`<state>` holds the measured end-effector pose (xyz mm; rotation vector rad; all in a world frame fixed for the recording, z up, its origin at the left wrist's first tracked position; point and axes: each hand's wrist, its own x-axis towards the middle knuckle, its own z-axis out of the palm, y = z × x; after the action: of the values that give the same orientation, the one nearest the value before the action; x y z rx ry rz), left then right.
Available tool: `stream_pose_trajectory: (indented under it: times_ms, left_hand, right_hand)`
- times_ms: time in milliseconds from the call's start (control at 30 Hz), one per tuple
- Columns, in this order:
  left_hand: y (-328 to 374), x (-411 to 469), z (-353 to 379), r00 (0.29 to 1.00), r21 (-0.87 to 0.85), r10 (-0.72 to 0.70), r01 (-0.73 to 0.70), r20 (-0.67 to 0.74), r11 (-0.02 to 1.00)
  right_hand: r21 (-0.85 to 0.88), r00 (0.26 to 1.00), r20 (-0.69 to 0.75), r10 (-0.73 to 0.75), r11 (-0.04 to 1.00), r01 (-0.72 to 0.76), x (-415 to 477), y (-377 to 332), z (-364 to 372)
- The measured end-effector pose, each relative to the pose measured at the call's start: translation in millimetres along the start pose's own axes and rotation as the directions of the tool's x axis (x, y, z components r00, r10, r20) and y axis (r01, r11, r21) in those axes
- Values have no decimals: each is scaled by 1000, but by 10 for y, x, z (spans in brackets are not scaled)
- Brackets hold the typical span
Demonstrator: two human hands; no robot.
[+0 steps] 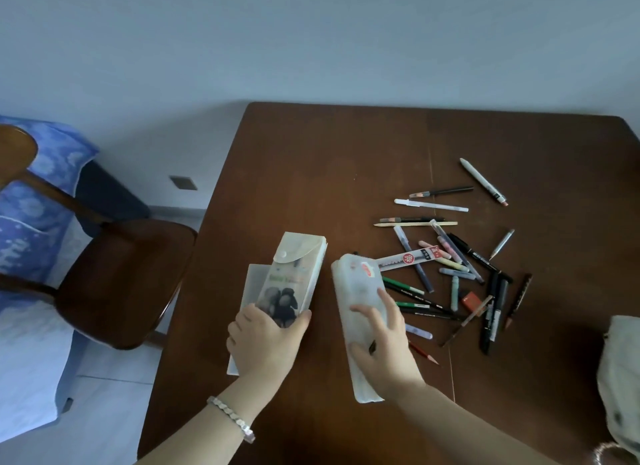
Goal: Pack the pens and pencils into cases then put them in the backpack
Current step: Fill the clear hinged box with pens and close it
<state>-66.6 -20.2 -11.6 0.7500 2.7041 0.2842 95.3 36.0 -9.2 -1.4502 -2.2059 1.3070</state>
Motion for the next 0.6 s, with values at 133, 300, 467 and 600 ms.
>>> stream_pose_trajectory:
  times_ms: [133,300,467,600]
  left_hand:
    - [243,-232,206,997,225,53,-64,55,972]
    - [413,-415,467,989,258,-51,14,138,966]
    - [735,-575,372,985,3,39,-40,168,999]
    - [1267,-944,44,778,-656,247,263,578,708]
  right_hand:
    - [396,989,-78,125,915,-85,-150,69,-456]
    - [548,956,-9,294,801,-241,-249,238,-837]
    - [635,954,61,293,726,-264,-384,353,-1045]
    - [630,976,125,180,745,-218,-507,352,-1173]
